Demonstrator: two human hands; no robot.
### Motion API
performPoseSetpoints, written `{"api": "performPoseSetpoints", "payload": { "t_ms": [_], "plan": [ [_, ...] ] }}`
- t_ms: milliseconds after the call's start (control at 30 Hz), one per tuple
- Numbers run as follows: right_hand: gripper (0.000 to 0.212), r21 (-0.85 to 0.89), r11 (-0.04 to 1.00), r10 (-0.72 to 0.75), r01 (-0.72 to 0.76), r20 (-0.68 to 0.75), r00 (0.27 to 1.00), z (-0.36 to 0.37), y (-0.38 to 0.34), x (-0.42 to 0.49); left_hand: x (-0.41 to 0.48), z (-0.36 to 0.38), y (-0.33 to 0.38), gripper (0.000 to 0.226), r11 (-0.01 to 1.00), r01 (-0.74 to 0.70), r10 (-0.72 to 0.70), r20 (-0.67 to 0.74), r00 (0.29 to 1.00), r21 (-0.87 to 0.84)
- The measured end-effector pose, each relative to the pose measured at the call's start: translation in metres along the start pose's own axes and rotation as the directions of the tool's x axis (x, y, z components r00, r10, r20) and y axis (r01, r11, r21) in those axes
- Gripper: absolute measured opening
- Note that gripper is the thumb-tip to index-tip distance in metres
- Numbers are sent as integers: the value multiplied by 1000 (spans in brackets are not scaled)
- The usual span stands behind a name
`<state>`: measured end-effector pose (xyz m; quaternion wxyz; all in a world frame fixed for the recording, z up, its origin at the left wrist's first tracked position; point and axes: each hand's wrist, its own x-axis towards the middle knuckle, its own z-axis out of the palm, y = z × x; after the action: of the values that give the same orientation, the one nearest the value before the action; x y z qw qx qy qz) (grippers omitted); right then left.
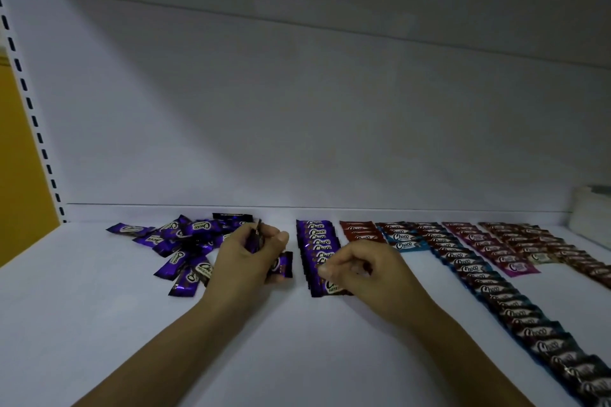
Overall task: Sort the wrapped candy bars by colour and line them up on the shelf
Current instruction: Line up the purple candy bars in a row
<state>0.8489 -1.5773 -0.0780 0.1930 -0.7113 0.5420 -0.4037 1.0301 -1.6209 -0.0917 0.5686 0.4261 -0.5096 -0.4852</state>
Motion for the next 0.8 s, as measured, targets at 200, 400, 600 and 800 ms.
{"api": "performPoseSetpoints", "payload": {
  "t_ms": [200, 400, 600, 800],
  "plan": [
    [8, 269, 963, -25, 30, -20, 999, 17, -13, 0, -7, 12, 2, 7, 988, -154, 154, 66, 986, -5],
    [18, 423, 904, 93, -60, -58, 994, -2, -7, 3, -5, 5, 6, 8, 986, -159, 154, 81, 985, 56],
    [19, 446, 889, 122, -100, -21, 992, -1, -4, 4, -7, 2, 12, 4, 985, -166, 158, 158, 975, 41],
    [22, 507, 856, 65, -95, 75, 995, 4, -6, 2, -8, 1, 10, 15, 996, -79, 86, 175, 981, -51]
  ]
}}
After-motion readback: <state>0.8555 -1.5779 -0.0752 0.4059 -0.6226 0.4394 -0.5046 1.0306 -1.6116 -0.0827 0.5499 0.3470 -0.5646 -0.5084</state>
